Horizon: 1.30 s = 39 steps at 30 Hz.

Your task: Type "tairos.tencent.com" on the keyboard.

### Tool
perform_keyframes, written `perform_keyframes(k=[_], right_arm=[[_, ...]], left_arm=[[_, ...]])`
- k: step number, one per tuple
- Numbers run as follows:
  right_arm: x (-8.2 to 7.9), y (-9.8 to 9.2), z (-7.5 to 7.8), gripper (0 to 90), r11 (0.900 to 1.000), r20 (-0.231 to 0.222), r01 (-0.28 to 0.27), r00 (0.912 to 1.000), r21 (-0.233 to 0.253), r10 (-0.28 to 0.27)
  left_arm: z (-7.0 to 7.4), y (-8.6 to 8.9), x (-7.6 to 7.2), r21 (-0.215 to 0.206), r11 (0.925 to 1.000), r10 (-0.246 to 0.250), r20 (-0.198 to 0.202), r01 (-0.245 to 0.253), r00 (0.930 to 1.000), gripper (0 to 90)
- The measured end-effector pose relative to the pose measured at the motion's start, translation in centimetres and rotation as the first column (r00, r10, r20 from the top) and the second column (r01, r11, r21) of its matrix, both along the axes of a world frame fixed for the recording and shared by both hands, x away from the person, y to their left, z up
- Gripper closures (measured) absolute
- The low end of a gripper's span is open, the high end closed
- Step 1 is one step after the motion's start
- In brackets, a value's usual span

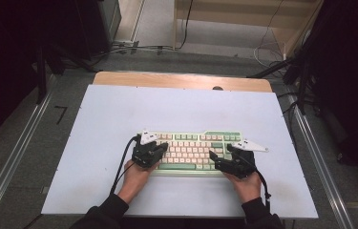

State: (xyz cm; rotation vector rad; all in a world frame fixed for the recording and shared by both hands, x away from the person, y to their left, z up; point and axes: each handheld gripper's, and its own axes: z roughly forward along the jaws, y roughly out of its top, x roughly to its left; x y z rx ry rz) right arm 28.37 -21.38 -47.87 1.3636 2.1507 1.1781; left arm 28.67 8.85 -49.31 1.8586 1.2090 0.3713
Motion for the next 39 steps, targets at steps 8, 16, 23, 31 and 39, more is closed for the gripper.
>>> perform_keyframes(k=[8, 16, 23, 31, 39], right_arm=[[0.1, 0.0, -0.1, 21.6, 1.000, -0.002, -0.002, 1.0000, -0.003, 0.002], [0.0, 0.0, 0.0, 21.7, 1.000, -0.001, -0.002, 1.0000, -0.002, 0.002], [0.0, 0.0, 0.0, 21.9, 1.000, -0.001, -0.003, 1.0000, 0.000, 0.003], [0.0, 0.0, 0.1, 21.9, 1.000, 0.000, -0.002, 1.0000, 0.003, 0.002], [0.0, 0.0, 0.0, 21.9, 1.000, 0.000, -0.003, 1.0000, 0.003, 0.003]], left_arm=[[0.0, -0.1, 0.0, 0.000, 1.0000, -0.006, 0.000, 0.006, 1.0000, 90.0], [0.0, -0.1, 0.0, 0.000, 1.0000, -0.006, -0.003, 0.006, 1.0000, 90.0], [-0.1, -0.1, 0.0, -0.003, 1.0000, -0.008, -0.009, 0.008, 0.9999, 90.0], [0.0, 0.0, 0.0, -0.014, 0.9999, -0.008, -0.018, 0.008, 0.9998, 90.0], [0.9, 0.5, -0.6, -0.076, 0.9970, 0.013, 0.048, -0.009, 0.9988, 79.7]])
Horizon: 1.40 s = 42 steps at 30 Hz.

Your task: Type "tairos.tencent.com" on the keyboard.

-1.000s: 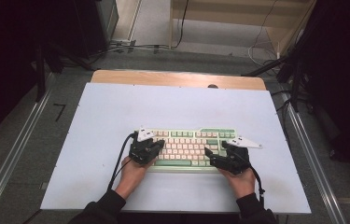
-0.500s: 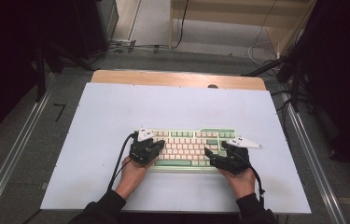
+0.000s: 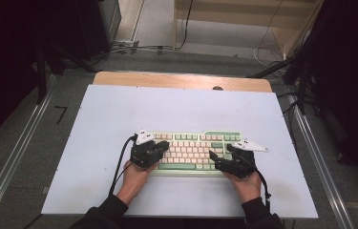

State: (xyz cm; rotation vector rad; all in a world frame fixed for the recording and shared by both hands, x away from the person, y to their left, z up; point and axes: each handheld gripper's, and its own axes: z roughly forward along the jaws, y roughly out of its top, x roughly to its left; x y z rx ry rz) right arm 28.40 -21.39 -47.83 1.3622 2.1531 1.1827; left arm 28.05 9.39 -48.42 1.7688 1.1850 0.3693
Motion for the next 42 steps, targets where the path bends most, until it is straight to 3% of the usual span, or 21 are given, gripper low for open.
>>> perform_keyframes(k=[4, 7, 12, 17, 22, 27, 35, 42], right_arm=[[0.1, 0.1, 0.0, 24.4, 1.000, 0.002, -0.003, 1.0000, -0.001, 0.003], [0.2, 0.4, 0.0, 29.0, 1.000, 0.009, -0.002, 1.0000, -0.003, 0.002], [0.6, 1.2, -0.1, 33.7, 1.000, 0.017, -0.023, 0.9996, -0.014, 0.023], [1.0, 2.4, -0.1, 43.6, 0.998, 0.022, -0.052, 0.9984, -0.019, 0.052], [1.5, 3.6, -0.2, 49.2, 0.995, 0.014, -0.096, 0.9953, -0.016, 0.096], [1.6, 4.5, -0.3, 61.0, 0.993, 0.022, -0.119, 0.9925, -0.026, 0.120], [1.9, 4.8, -0.5, 81.7, 0.990, 0.009, -0.136, 0.9906, -0.026, 0.137], [2.0, 5.2, -0.6, 86.0, 0.988, 0.007, -0.153, 0.9881, -0.036, 0.154]], left_arm=[[0.5, 0.5, -0.5, -0.032, 0.9992, 0.024, 0.049, -0.023, 0.9985, 59.5], [0.9, 1.1, -1.3, -0.029, 0.9966, 0.080, 0.116, -0.077, 0.9900, 48.4], [1.0, 2.5, -2.0, -0.037, 0.9894, 0.144, 0.118, -0.141, 0.9825, 40.2], [0.6, 3.9, -2.6, -0.030, 0.9831, 0.182, 0.095, -0.180, 0.9786, 38.2], [0.6, 5.0, -3.5, -0.033, 0.9742, 0.226, 0.100, -0.223, 0.9691, 38.3], [0.6, 5.8, -4.0, -0.036, 0.9686, 0.248, 0.097, -0.246, 0.9638, 37.9], [0.4, 6.0, -4.3, -0.029, 0.9679, 0.251, 0.090, -0.250, 0.9637, 37.6], [0.4, 6.0, -4.4, -0.031, 0.9693, 0.246, 0.085, -0.244, 0.9656, 37.7]])
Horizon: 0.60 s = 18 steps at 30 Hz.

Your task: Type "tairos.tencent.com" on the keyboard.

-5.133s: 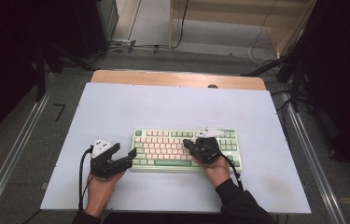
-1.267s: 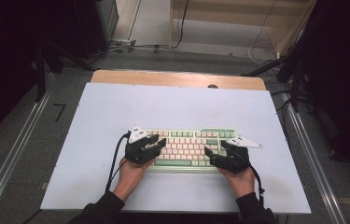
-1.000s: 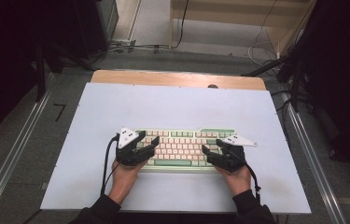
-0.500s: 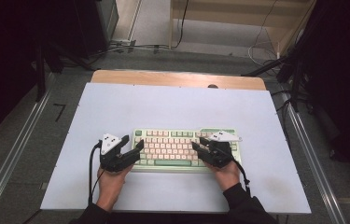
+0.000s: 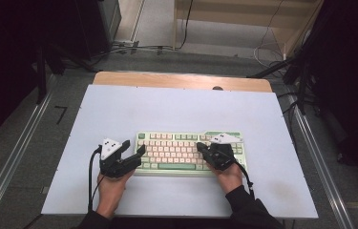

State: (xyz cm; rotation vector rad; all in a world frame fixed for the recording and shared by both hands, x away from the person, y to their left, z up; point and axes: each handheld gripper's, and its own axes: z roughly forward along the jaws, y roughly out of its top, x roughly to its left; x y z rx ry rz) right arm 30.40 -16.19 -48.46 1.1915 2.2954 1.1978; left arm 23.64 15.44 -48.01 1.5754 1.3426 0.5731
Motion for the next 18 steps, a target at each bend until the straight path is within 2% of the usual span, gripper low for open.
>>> perform_keyframes(k=[18], right_arm=[[0.28, 0.80, -0.26, 86.3, 1.000, -0.008, -0.024, 0.9997, -0.012, 0.024]], left_arm=[[-0.13, 0.31, -0.39, 0.000, 1.0000, 0.003, -0.011, -0.003, 0.9999, 37.6]])
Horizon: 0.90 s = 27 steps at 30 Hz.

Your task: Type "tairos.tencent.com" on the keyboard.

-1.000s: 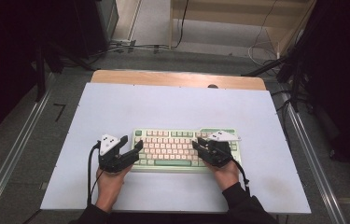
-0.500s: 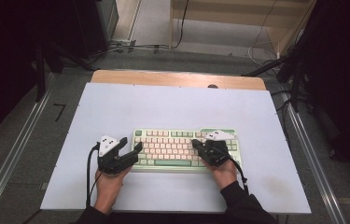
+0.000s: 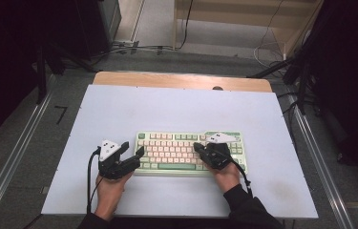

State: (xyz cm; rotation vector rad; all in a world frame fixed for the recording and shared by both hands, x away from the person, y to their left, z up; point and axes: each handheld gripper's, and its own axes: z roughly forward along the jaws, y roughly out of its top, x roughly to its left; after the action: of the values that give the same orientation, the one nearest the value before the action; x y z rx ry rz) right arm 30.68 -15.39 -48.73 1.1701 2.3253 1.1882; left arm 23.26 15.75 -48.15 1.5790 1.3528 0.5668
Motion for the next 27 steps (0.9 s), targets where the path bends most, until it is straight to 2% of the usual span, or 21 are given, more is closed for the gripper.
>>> perform_keyframes(k=[27], right_arm=[[0.05, 0.39, -0.26, 86.3, 1.000, -0.006, -0.005, 1.0000, -0.021, 0.005]], left_arm=[[-0.04, 0.05, -0.08, -0.002, 1.0000, -0.002, -0.006, 0.002, 1.0000, 37.4]])
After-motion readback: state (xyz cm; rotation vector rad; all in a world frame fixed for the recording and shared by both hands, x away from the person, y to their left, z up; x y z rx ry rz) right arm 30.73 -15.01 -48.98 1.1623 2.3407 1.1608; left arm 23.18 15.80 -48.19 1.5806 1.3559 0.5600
